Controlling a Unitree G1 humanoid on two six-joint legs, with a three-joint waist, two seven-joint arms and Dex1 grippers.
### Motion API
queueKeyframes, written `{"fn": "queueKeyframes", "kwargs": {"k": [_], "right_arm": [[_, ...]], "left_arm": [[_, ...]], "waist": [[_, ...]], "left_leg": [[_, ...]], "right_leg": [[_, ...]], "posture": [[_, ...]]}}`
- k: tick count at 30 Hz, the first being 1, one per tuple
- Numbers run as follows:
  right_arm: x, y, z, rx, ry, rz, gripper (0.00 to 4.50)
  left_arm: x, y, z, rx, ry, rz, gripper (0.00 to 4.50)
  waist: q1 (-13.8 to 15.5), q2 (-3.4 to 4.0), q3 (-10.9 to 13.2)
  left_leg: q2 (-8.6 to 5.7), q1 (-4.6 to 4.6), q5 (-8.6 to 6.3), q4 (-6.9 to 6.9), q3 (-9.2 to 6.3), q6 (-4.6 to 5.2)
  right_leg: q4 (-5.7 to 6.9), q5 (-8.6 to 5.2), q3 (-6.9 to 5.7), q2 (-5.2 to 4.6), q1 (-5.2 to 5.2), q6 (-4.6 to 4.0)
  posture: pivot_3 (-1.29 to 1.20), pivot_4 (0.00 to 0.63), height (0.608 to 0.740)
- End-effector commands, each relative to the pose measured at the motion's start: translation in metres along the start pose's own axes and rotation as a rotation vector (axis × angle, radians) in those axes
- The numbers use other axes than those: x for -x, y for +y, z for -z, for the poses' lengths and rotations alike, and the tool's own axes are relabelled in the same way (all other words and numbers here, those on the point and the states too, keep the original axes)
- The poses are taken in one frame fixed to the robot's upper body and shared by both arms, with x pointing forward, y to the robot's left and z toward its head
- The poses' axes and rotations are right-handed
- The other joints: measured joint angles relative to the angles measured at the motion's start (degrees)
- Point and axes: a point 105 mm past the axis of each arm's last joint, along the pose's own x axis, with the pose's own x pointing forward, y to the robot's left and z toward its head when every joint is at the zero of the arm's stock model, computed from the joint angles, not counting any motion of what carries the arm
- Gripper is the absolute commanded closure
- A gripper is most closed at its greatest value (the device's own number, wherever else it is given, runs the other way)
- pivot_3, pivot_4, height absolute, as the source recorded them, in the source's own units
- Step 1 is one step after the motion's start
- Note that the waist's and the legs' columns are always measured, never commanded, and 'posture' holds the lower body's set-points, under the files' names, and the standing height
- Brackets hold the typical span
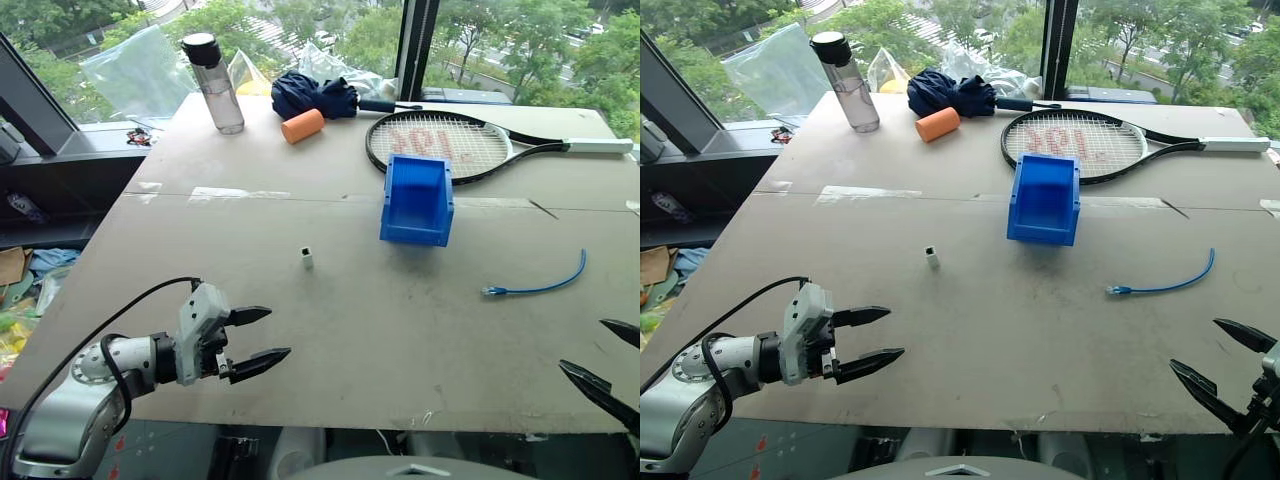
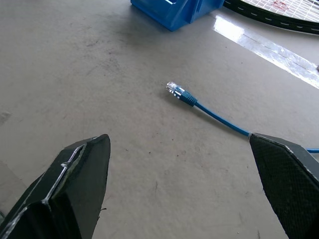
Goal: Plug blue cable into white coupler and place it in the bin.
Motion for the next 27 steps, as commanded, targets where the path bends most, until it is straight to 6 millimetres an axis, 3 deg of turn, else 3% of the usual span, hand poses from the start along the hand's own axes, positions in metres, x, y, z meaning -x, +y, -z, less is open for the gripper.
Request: {"fn": "queueKeyframes", "kwargs": {"k": [1, 4, 9, 15, 21, 25, 27], "right_arm": [[-0.017, -0.001, -0.022, 0.032, -0.025, -0.056, 0.01], [-0.053, -0.005, -0.046, 0.072, 0.039, -0.175, 0.01], [-0.081, -0.013, -0.057, 0.106, 0.157, -0.278, 0.01], [-0.112, -0.025, -0.037, 0.169, 0.347, -0.369, 0.01], [-0.142, -0.043, -0.011, 0.179, 0.47, -0.376, 0.01], [-0.158, -0.053, 0.002, 0.174, 0.508, -0.351, 1.2], [-0.161, -0.054, 0.007, 0.177, 0.525, -0.356, 2.03]], "left_arm": [[0.003, -0.008, -0.015, -0.032, -0.067, 0.029, 0.0], [-0.001, -0.027, -0.031, -0.031, -0.145, 0.105, 0.0], [-0.006, -0.042, -0.041, -0.072, -0.15, 0.166, 0.0], [-0.015, -0.053, -0.06, -0.135, -0.163, 0.186, 0.0], [-0.011, -0.062, -0.075, -0.185, -0.173, 0.183, 0.0], [-0.01, -0.071, -0.082, -0.207, -0.174, 0.181, 0.0], [-0.011, -0.076, -0.086, -0.214, -0.177, 0.181, 0.0]], "waist": [[-0.08, 0.0, 0.0], [-1.83, -0.09, 0.21], [-0.44, -0.29, 0.09], [0.59, -0.31, 0.19], [0.19, -0.27, 0.22], [-0.21, -0.28, 0.23], [-0.5, -0.42, 0.14]], "left_leg": [[0.0, 0.0, 0.0, 0.0, 0.0, 0.0], [0.04, 0.04, 0.0, 0.07, 0.22, 0.01], [-0.01, 0.04, 0.0, 0.12, 0.1, 0.04], [-0.13, -0.15, -0.02, 0.17, 0.06, 0.07], [-0.14, -0.12, -0.01, 0.25, 0.08, 0.08], [-0.13, -0.1, -0.01, 0.25, 0.13, 0.08], [-0.11, -0.07, -0.01, 0.26, 0.11, 0.08]], "right_leg": [[0.0, 0.0, 0.0, 0.0, 0.0, 0.0], [0.03, 0.08, 0.23, -0.02, 0.02, -0.1], [0.03, 0.13, -0.31, -0.09, 0.07, -0.21], [-0.08, 0.13, -0.59, -0.08, 0.07, -0.23], [-0.02, 0.14, -0.53, -0.05, 0.11, -0.21], [0.02, 0.15, -0.55, 0.01, 0.12, -0.21], [0.04, 0.15, -0.56, 0.03, 0.18, -0.21]], "posture": [[0.0, 0.15, 0.74], [0.0, 0.15, 0.74], [0.0, 0.15, 0.74], [0.0, 0.15, 0.74], [0.0, 0.15, 0.74], [0.0, 0.15, 0.74], [0.0, 0.15, 0.74]]}}
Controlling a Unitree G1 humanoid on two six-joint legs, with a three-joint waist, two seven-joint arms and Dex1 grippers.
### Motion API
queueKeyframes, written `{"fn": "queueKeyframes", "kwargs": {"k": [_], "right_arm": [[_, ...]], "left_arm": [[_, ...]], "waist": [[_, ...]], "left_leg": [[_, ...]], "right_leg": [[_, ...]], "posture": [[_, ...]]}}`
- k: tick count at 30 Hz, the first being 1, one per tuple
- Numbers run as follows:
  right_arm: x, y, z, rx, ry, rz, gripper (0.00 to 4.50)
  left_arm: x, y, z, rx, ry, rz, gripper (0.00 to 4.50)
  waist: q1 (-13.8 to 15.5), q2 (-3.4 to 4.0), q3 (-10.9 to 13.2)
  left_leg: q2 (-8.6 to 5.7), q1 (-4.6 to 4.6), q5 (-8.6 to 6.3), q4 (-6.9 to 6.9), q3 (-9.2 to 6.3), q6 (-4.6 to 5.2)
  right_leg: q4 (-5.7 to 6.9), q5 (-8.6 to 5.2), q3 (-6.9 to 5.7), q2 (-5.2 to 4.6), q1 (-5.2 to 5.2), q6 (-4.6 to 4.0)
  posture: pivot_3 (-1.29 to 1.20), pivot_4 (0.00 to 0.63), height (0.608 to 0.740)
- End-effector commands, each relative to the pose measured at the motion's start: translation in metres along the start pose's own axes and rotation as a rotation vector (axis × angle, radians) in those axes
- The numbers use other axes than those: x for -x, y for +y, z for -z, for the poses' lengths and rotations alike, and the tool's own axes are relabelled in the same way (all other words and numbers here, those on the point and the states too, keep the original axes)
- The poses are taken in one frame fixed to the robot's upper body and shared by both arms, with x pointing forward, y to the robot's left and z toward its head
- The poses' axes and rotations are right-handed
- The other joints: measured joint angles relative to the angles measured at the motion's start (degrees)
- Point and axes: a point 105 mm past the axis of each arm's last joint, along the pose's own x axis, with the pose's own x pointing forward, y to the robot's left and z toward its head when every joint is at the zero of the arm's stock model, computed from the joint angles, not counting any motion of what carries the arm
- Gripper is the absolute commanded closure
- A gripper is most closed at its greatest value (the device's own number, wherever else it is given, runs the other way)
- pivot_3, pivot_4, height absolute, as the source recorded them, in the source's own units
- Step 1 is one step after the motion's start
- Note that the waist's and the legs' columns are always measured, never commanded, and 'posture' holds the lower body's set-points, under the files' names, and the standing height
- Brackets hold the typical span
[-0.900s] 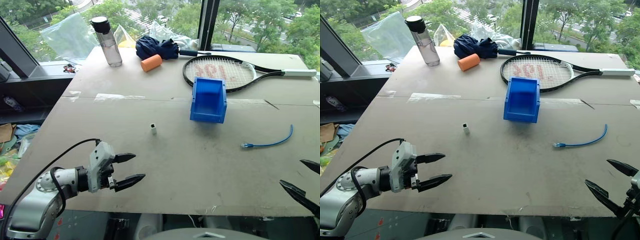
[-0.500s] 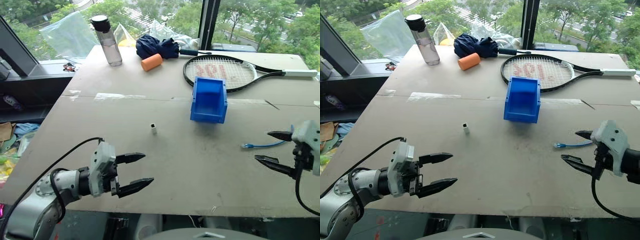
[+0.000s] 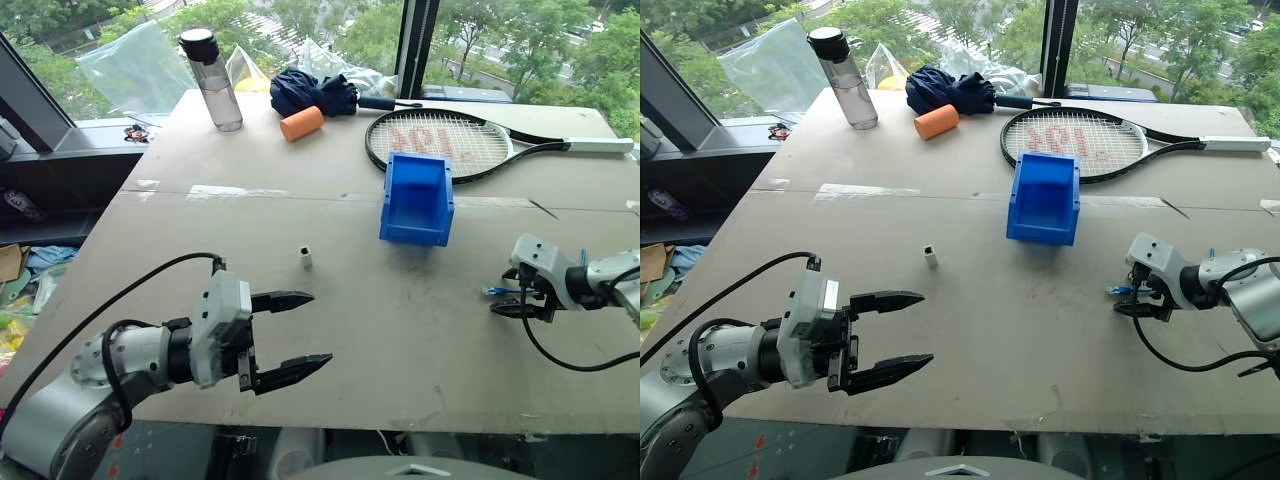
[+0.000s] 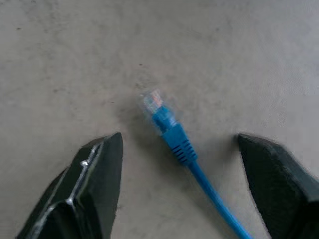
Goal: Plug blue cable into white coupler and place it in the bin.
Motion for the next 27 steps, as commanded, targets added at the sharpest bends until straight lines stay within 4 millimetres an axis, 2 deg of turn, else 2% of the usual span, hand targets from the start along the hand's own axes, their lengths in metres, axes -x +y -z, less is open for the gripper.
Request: {"fn": "queueKeyframes", "kwargs": {"k": [1, 3, 6, 8, 10, 14, 16, 19, 21, 22, 24, 27], "right_arm": [[-0.006, -0.005, 0.012, 0.014, 0.065, 0.011, 2.43], [-0.008, -0.004, 0.014, 0.037, 0.078, 0.004, 3.27], [-0.011, 0.006, 0.0, 0.08, 0.042, -0.026, 4.47], [-0.017, 0.02, -0.02, 0.119, -0.004, -0.055, 4.47], [-0.027, 0.042, -0.05, 0.179, -0.071, -0.099, 4.47], [-0.045, 0.071, -0.089, 0.257, -0.134, -0.149, 4.47], [-0.055, 0.081, -0.102, 0.277, -0.144, -0.173, 4.47], [-0.067, 0.086, -0.11, 0.298, -0.133, -0.193, 4.47], [-0.066, 0.088, -0.113, 0.314, -0.14, -0.21, 4.47], [-0.064, 0.089, -0.114, 0.313, -0.149, -0.225, 3.66], [-0.054, 0.085, -0.119, 0.293, -0.198, -0.19, 3.02], [-0.032, 0.074, -0.125, 0.257, -0.324, -0.088, 1.56]], "left_arm": [[-0.003, -0.011, -0.013, -0.045, -0.016, 0.011, 0.0], [-0.006, -0.009, -0.015, -0.046, -0.019, 0.007, 0.0], [-0.009, 0.002, -0.014, -0.032, -0.013, -0.015, 0.0], [-0.01, 0.007, -0.011, -0.025, 0.0, -0.028, 0.0], [-0.012, 0.015, -0.007, -0.03, 0.013, -0.05, 0.0], [-0.018, 0.026, 0.0, -0.058, 0.057, -0.053, 0.0], [-0.021, 0.033, 0.005, -0.097, 0.097, -0.042, 0.0], [-0.033, 0.045, 0.011, -0.162, 0.144, -0.007, 0.0], [-0.043, 0.052, 0.008, -0.167, 0.134, 0.01, 0.0], [-0.046, 0.054, 0.008, -0.173, 0.132, 0.016, 0.0], [-0.055, 0.056, 0.006, -0.186, 0.119, 0.046, 0.0], [-0.066, 0.06, 0.009, -0.206, 0.129, 0.069, 0.0]], "waist": [[-0.32, -0.16, -0.1], [-0.58, -0.28, -0.17], [-0.6, -0.35, -0.22], [-0.84, -0.41, -0.26], [-1.11, -0.42, -0.25], [-1.64, -0.17, -0.11], [-1.42, -0.13, -0.09], [-0.62, -0.12, -0.08], [-0.42, -0.16, -0.1], [-0.49, -0.26, -0.16], [-0.63, -0.21, -0.13], [-0.42, -0.15, -0.09]], "left_leg": [[0.01, 0.04, 0.0, 0.0, -0.01, 0.0], [0.03, 0.16, 0.0, 0.01, -0.06, 0.0], [0.03, 0.28, 0.0, 0.16, -0.1, 0.0], [0.03, 0.29, 0.0, 0.22, -0.1, 0.0], [0.07, 0.28, 0.0, 0.21, -0.14, 0.0], [0.21, 0.18, 0.0, 0.03, -0.22, -0.01], [0.21, 0.14, 0.0, -0.05, -0.28, -0.01], [0.21, 0.05, 0.0, -0.07, -0.26, -0.01], [0.2, 0.05, 0.0, -0.02, -0.22, -0.01], [0.19, 0.03, 0.0, 0.04, -0.21, -0.01], [0.19, 0.04, 0.0, 0.04, -0.15, -0.01], [0.17, -0.08, 0.0, 0.01, -0.17, -0.01]], "right_leg": [[0.0, 0.0, -0.01, 0.0, 0.05, 0.0], [0.01, 0.0, -0.02, 0.0, 0.17, 0.0], [0.01, 0.0, -0.03, 0.0, 0.28, 0.01], [0.03, 0.01, 0.01, 0.0, 0.29, 0.02], [0.07, 0.02, 0.05, 0.05, 0.28, 0.03], [0.12, 0.06, 0.04, 0.4, 0.13, -0.01], [0.14, 0.09, -0.01, 0.46, 0.04, 0.0], [0.11, 0.06, -0.01, 0.45, -0.03, -0.06], [0.07, 0.06, 0.0, 0.44, -0.03, -0.1], [0.06, 0.07, 0.0, 0.44, -0.02, -0.12], [0.05, 0.08, 0.06, 0.43, 0.03, -0.12], [0.07, 0.15, 0.06, 0.42, -0.09, 0.01]], "posture": [[0.0, 0.15, 0.74], [0.0, 0.15, 0.74], [0.0, 0.15, 0.74], [0.0, 0.15, 0.74], [0.0, 0.15, 0.74], [0.0, 0.15, 0.74], [0.0, 0.15, 0.74], [0.0, 0.15, 0.74], [0.0, 0.15, 0.74], [0.0, 0.15, 0.74], [0.0, 0.15, 0.74], [0.0, 0.15, 0.74]]}}
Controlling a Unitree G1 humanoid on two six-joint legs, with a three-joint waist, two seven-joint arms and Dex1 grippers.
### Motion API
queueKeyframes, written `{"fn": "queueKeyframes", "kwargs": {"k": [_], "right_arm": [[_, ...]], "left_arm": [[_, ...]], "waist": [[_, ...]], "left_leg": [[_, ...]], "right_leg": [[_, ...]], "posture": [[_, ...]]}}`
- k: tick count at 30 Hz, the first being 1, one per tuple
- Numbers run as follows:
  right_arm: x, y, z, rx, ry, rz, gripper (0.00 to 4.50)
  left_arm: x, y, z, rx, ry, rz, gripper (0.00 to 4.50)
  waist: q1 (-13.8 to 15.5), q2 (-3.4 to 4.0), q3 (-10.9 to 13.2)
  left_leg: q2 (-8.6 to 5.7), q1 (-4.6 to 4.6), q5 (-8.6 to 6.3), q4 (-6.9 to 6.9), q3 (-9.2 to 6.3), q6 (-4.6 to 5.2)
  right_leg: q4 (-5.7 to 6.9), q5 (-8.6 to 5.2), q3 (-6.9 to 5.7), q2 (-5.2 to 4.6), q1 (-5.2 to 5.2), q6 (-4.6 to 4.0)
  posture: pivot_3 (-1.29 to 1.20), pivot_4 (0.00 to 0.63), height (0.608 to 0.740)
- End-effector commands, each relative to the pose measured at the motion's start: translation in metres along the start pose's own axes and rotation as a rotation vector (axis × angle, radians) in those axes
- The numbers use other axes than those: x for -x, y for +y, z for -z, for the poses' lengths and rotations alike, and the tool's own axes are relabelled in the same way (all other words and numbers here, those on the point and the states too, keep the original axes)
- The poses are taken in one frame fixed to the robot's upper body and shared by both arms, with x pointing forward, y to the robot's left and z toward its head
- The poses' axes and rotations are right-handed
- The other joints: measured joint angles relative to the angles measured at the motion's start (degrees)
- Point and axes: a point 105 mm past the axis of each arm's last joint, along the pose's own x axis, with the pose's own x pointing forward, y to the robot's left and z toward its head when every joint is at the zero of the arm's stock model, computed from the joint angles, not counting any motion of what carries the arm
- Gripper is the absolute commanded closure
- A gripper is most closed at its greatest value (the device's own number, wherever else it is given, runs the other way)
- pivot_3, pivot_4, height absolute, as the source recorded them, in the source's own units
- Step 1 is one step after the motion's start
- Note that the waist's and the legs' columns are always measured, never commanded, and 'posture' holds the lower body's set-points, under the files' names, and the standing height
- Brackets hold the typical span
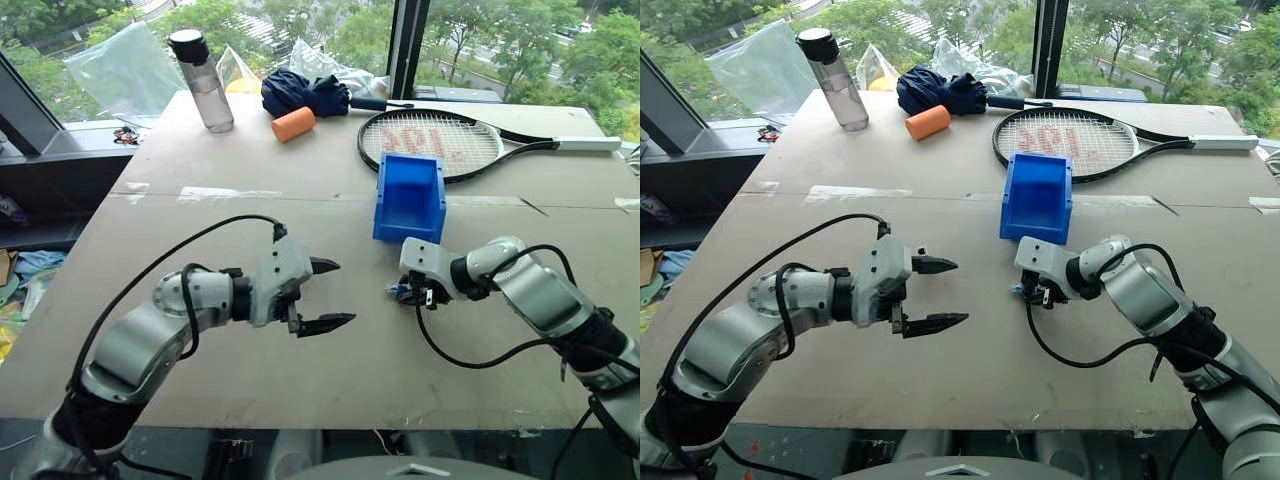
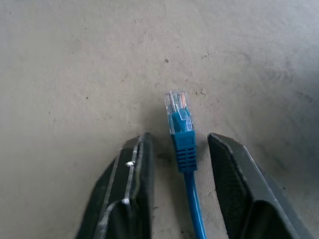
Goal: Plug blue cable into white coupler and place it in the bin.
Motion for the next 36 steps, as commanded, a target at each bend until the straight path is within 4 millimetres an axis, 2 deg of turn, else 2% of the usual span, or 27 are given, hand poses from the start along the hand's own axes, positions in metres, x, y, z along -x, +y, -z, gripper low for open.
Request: {"fn": "queueKeyframes", "kwargs": {"k": [1, 2, 6, 10, 13, 16, 18, 20, 21, 22, 25, 27, 28, 29, 33, 36], "right_arm": [[0.037, -0.009, -0.019, 0.017, -0.177, 0.147, 1.05], [0.049, -0.002, -0.016, 0.013, -0.227, 0.162, 0.66], [0.083, 0.025, 0.011, -0.016, -0.273, 0.237, 0.66], [0.111, 0.05, 0.039, -0.154, -0.264, 0.372, 0.66], [0.123, 0.069, 0.05, -0.237, -0.253, 0.472, 0.66], [0.125, 0.08, 0.051, -0.284, -0.254, 0.524, 0.66], [0.123, 0.089, 0.051, -0.31, -0.251, 0.556, 0.54], [0.121, 0.097, 0.052, -0.338, -0.248, 0.578, 0.54], [0.119, 0.1, 0.053, -0.35, -0.247, 0.582, 0.54], [0.118, 0.102, 0.054, -0.356, -0.246, 0.584, 0.54], [0.11, 0.109, 0.053, -0.407, -0.278, 0.585, 0.54], [0.104, 0.11, 0.049, -0.453, -0.328, 0.584, 0.54], [0.102, 0.109, 0.047, -0.48, -0.356, 0.585, 0.54], [0.099, 0.108, 0.045, -0.52, -0.393, 0.586, 0.54], [0.084, 0.104, 0.021, -0.692, -0.621, 0.499, 0.54], [0.08, 0.098, -0.002, -0.76, -0.767, 0.421, 0.54]], "left_arm": [[-0.012, 0.003, 0.0, -0.035, 0.008, 0.032, 0.0], [-0.019, 0.005, 0.0, -0.039, 0.009, 0.046, 0.0], [-0.042, 0.013, 0.0, -0.056, 0.026, 0.1, 0.0], [-0.069, 0.021, 0.008, -0.073, 0.051, 0.138, 0.0], [-0.09, 0.028, 0.018, -0.085, 0.073, 0.156, 0.0], [-0.102, 0.032, 0.025, -0.092, 0.087, 0.175, 0.0], [-0.111, 0.033, 0.033, -0.115, 0.119, 0.202, 0.54], [-0.118, 0.031, 0.04, -0.145, 0.148, 0.242, 1.26], [-0.119, 0.031, 0.042, -0.152, 0.158, 0.258, 1.74], [-0.118, 0.032, 0.043, -0.156, 0.162, 0.267, 1.9], [-0.115, 0.033, 0.044, -0.16, 0.161, 0.294, 3.3], [-0.11, 0.034, 0.038, -0.121, 0.12, 0.307, 4.17], [-0.107, 0.033, 0.033, -0.072, 0.091, 0.321, 4.44], [-0.103, 0.032, 0.025, 0.032, 0.048, 0.336, 4.44], [-0.067, 0.032, -0.04, 0.447, -0.232, 0.467, 4.44], [-0.044, 0.027, -0.062, 0.598, -0.28, 0.545, 4.44]], "waist": [[0.18, 0.0, 0.0], [0.45, -0.01, -0.01], [2.06, -0.03, -0.04], [1.46, -0.01, -0.07], [1.23, 0.01, -0.11], [0.77, 0.07, -0.14], [0.46, 0.07, -0.14], [0.62, 0.08, -0.17], [0.87, 0.08, -0.19], [1.08, 0.08, -0.2], [1.18, 0.01, -0.24], [1.07, 0.01, -0.24], [1.04, 0.02, -0.25], [1.01, 0.05, -0.24], [0.82, 0.02, -0.16], [0.5, 0.07, -0.18]], "left_leg": [[0.0, 0.0, 0.0, 0.0, -0.03, 0.0], [0.0, -0.01, 0.0, -0.02, -0.05, 0.0], [-0.03, -0.13, 0.0, 0.03, -0.12, 0.0], [-0.06, -0.15, 0.0, 0.17, -0.08, 0.01], [-0.06, -0.02, 0.0, 0.18, -0.11, 0.01], [-0.03, 0.07, 0.0, 0.14, -0.11, 0.01], [-0.01, 0.07, 0.0, 0.14, -0.12, 0.01], [-0.01, 0.05, 0.0, 0.15, -0.16, 0.01], [-0.01, 0.02, 0.0, 0.14, -0.15, 0.01], [-0.02, 0.02, 0.0, 0.14, -0.15, 0.01], [-0.02, 0.0, -0.01, 0.14, -0.13, 0.02], [-0.01, 0.01, -0.01, 0.13, -0.12, 0.02], [0.0, 0.01, -0.01, 0.12, -0.12, 0.03], [0.01, 0.01, -0.01, 0.11, -0.13, 0.03], [0.12, -0.19, -0.01, 0.16, -0.21, 0.03], [0.16, -0.2, -0.01, 0.21, -0.37, 0.03]], "right_leg": [[0.0, 0.03, -0.03, 0.0, 0.0, 0.05], [0.0, 0.04, -0.05, 0.0, 0.0, 0.07], [-0.08, 0.04, -0.14, -0.01, 0.04, 0.11], [-0.06, 0.02, -0.06, 0.0, 0.07, 0.11], [0.01, 0.0, -0.04, 0.04, 0.17, 0.1], [0.03, -0.11, 0.02, 0.12, 0.19, 0.14], [0.04, -0.14, 0.04, 0.15, 0.18, 0.13], [0.03, -0.15, 0.01, 0.15, 0.16, 0.11], [0.03, -0.14, 0.01, 0.15, 0.16, 0.09], [0.03, -0.12, 0.01, 0.14, 0.16, 0.07], [-0.02, -0.14, 0.03, 0.14, 0.16, -0.01], [-0.02, -0.15, 0.05, 0.13, 0.16, -0.02], [-0.03, -0.14, 0.05, 0.14, 0.15, -0.03], [-0.02, -0.15, 0.03, 0.14, 0.13, -0.03], [0.02, -0.15, -0.08, 0.15, -0.03, -0.01], [0.03, -0.16, -0.12, 0.14, -0.01, 0.03]], "posture": [[0.0, 0.15, 0.74], [0.0, 0.15, 0.74], [0.0, 0.15, 0.74], [0.0, 0.15, 0.74], [0.0, 0.15, 0.74], [0.0, 0.15, 0.74], [0.0, 0.15, 0.74], [0.0, 0.15, 0.74], [0.0, 0.15, 0.74], [0.0, 0.15, 0.74], [0.0, 0.15, 0.74], [0.0, 0.15, 0.74], [0.0, 0.15, 0.74], [0.0, 0.15, 0.74], [0.0, 0.15, 0.74], [0.0, 0.15, 0.74]]}}
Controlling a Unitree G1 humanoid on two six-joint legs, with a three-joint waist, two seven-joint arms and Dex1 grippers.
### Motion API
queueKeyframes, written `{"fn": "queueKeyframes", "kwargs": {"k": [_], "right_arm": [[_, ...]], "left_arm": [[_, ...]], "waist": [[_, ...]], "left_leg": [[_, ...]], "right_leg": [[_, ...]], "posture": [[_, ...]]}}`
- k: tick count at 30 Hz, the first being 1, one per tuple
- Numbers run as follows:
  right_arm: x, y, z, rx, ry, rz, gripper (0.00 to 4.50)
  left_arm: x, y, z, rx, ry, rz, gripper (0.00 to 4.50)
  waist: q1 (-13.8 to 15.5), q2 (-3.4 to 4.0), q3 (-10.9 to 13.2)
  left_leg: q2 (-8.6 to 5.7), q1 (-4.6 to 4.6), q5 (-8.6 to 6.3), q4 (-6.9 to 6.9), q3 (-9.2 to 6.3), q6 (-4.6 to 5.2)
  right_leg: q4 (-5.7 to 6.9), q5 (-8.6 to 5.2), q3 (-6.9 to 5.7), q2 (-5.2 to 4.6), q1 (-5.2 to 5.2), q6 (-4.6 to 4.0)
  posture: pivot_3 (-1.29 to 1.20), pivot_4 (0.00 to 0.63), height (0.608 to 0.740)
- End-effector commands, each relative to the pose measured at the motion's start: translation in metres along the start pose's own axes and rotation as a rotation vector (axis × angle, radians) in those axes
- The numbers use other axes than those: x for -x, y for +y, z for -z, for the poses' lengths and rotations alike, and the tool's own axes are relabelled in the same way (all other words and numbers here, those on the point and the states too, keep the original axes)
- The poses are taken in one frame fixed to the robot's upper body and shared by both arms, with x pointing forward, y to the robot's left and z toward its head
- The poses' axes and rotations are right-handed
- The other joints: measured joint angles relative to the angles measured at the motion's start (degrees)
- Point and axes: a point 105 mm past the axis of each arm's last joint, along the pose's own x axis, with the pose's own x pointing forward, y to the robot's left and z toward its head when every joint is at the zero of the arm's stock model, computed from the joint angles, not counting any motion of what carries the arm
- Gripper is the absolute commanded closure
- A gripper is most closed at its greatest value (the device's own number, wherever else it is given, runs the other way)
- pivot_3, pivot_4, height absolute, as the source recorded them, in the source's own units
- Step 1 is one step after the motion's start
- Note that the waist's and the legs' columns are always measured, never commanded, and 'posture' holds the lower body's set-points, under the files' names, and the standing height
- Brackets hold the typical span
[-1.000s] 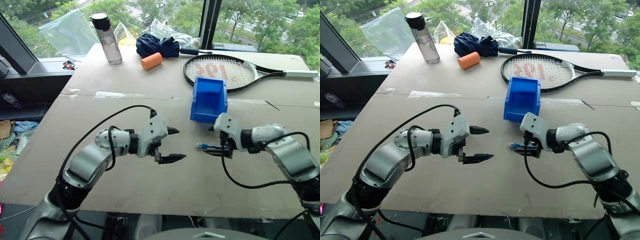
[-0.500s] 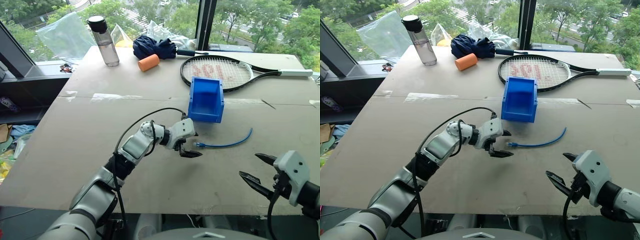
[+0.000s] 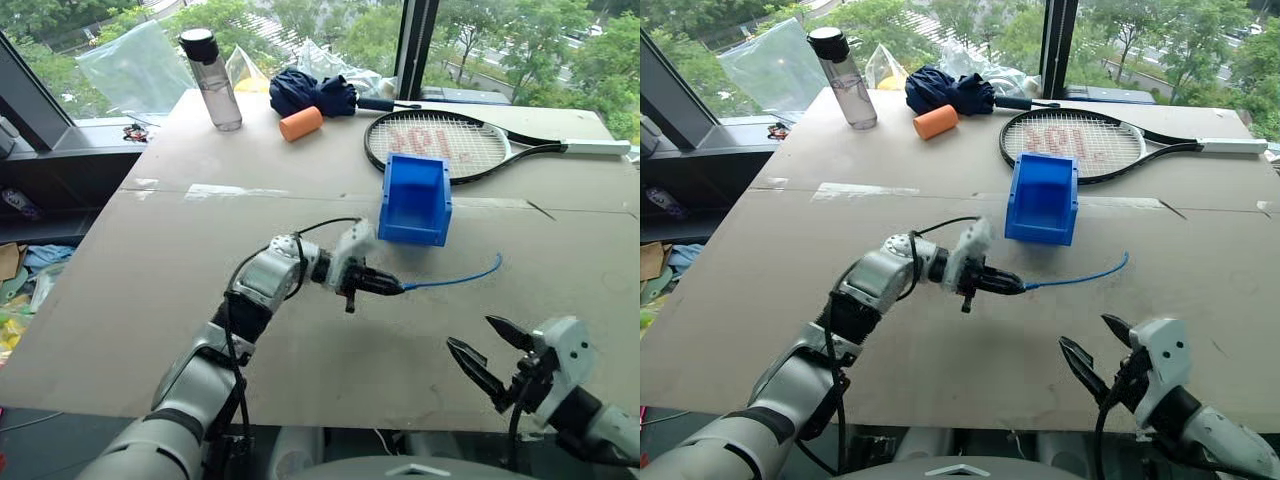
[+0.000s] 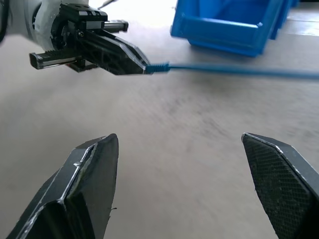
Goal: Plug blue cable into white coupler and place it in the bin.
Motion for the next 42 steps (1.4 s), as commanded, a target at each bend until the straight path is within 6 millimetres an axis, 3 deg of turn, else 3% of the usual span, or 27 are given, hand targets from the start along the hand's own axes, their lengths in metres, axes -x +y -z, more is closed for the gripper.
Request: {"fn": "queueKeyframes", "kwargs": {"k": [1, 10, 13, 17, 20, 30, 31, 32, 36, 40, 42], "right_arm": [[-0.014, 0.018, -0.018, -0.133, -0.102, -0.099, 0.54], [-0.039, 0.041, -0.08, -0.4, -0.321, -0.364, 0.54], [-0.045, 0.043, -0.089, -0.43, -0.309, -0.414, 1.28], [-0.047, 0.044, -0.108, -0.463, -0.341, -0.469, 2.79], [-0.046, 0.047, -0.112, -0.477, -0.344, -0.488, 4.37], [-0.044, 0.055, -0.107, -0.494, -0.304, -0.524, 4.37], [-0.044, 0.056, -0.107, -0.497, -0.306, -0.525, 4.5], [-0.044, 0.054, -0.109, -0.502, -0.315, -0.519, 4.5], [-0.039, 0.045, -0.109, -0.51, -0.344, -0.47, 4.5], [-0.038, 0.037, -0.104, -0.519, -0.354, -0.428, 4.5], [-0.04, 0.036, -0.102, -0.523, -0.354, -0.428, 4.5]], "left_arm": [[0.011, -0.034, -0.028, 0.11, -0.082, 0.119, 4.44], [0.015, -0.064, -0.041, 0.174, -0.176, 0.171, 4.44], [0.015, -0.074, -0.046, 0.178, -0.191, 0.205, 4.5], [0.016, -0.082, -0.045, 0.17, -0.183, 0.211, 4.5], [0.015, -0.083, -0.041, 0.158, -0.167, 0.194, 4.5], [0.019, -0.077, -0.047, 0.137, -0.212, 0.138, 4.5], [0.021, -0.079, -0.047, 0.137, -0.209, 0.141, 3.51], [0.03, -0.068, -0.049, 0.123, -0.244, 0.04, 3.31], [0.08, -0.039, -0.046, 0.052, -0.315, -0.32, 1.58], [0.137, -0.001, -0.032, -0.167, -0.283, -0.779, 1.58], [0.152, 0.011, -0.021, -0.268, -0.228, -0.899, 1.58]], "waist": [[-0.22, 0.06, -0.06], [-0.69, 0.09, -0.06], [-0.78, 0.09, -0.05], [-0.87, 0.1, -0.04], [-0.74, 0.09, -0.05], [-0.79, 0.09, -0.05], [-0.79, 0.09, -0.05], [-0.8, 0.09, -0.05], [-1.16, 0.11, -0.04], [-0.65, 0.11, -0.04], [-0.46, 0.1, -0.04]], "left_leg": [[-0.03, 0.01, 0.0, -0.01, -0.05, 0.0], [-0.14, 0.09, 0.0, -0.06, -0.3, 0.0], [-0.15, 0.08, 0.0, -0.06, -0.29, 0.0], [-0.15, 0.11, 0.01, -0.07, -0.29, 0.0], [-0.16, 0.08, 0.01, -0.09, -0.27, 0.0], [-0.17, 0.09, 0.01, -0.09, -0.08, 0.0], [-0.17, 0.08, 0.01, -0.09, -0.06, 0.0], [-0.17, 0.08, 0.01, -0.09, -0.05, 0.0], [-0.14, 0.2, 0.01, -0.23, -0.09, 0.0], [-0.13, 0.23, 0.01, -0.32, -0.06, 0.0], [-0.14, 0.22, 0.01, -0.31, 0.01, -0.01]], "right_leg": [[0.0, 0.0, -0.01, 0.0, 0.03, 0.0], [0.03, 0.18, -0.01, -0.03, 0.08, 0.06], [0.02, 0.18, 0.0, -0.03, 0.07, 0.07], [0.04, 0.18, 0.0, -0.02, 0.08, 0.06], [0.02, 0.18, -0.02, -0.02, 0.08, 0.07], [0.02, 0.14, 0.01, -0.02, 0.08, 0.0], [0.01, 0.14, 0.01, -0.02, 0.07, 0.0], [0.01, 0.14, 0.01, -0.02, 0.07, 0.0], [0.02, 0.13, 0.15, 0.0, 0.05, -0.02], [0.01, 0.11, 0.16, -0.01, 0.03, -0.05], [-0.04, 0.07, 0.17, -0.08, 0.04, -0.15]], "posture": [[0.0, 0.15, 0.74], [0.0, 0.15, 0.74], [0.0, 0.15, 0.74], [0.0, 0.15, 0.74], [0.0, 0.15, 0.74], [0.0, 0.15, 0.74], [0.0, 0.15, 0.74], [0.0, 0.15, 0.74], [0.0, 0.15, 0.74], [0.0, 0.15, 0.74], [0.0, 0.15, 0.74]]}}
